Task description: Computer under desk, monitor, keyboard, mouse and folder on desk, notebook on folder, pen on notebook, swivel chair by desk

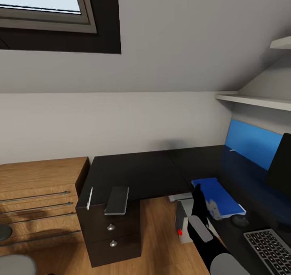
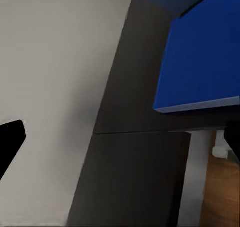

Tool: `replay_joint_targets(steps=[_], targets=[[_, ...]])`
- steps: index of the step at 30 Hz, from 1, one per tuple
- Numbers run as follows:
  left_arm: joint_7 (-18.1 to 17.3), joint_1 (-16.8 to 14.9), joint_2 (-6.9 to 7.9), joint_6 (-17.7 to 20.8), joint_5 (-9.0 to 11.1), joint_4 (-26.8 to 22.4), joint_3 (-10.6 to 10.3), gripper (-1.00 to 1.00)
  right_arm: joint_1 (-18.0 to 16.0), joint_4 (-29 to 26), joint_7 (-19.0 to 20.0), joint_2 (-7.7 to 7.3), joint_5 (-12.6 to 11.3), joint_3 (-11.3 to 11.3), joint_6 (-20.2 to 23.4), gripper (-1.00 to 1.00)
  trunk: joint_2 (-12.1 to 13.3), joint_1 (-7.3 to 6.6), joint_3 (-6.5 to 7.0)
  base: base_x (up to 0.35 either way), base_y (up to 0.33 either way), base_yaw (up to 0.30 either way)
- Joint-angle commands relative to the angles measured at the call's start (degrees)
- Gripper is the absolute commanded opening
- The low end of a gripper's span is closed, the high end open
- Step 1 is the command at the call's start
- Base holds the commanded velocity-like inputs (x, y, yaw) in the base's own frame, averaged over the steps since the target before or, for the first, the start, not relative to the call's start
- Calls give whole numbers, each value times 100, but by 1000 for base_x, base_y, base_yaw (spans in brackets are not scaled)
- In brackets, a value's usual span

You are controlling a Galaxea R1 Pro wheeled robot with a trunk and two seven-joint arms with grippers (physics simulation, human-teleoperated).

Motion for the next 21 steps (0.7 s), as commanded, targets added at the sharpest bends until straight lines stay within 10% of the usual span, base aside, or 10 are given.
replay_joint_targets(steps=[1, 13, 21], targets=[[55, 0, 1, -27, 60, -6, -7, 100, -3, -1, -9, -5, -57, 147, -12, 100, 37, -22, 13, 0, 0, 0], [73, 0, 1, -376, 48, 144, -5, 100, -1, -23, -456, -59, -36, 1590, 473, 100, 118, -66, 48, 0, 0, 0], [73, 0, 1, -406, 47, 155, -6, 100, -1, -36, -529, -240, -15, 2044, 1429, 100, 118, -66, 48, 0, 0, 0]])
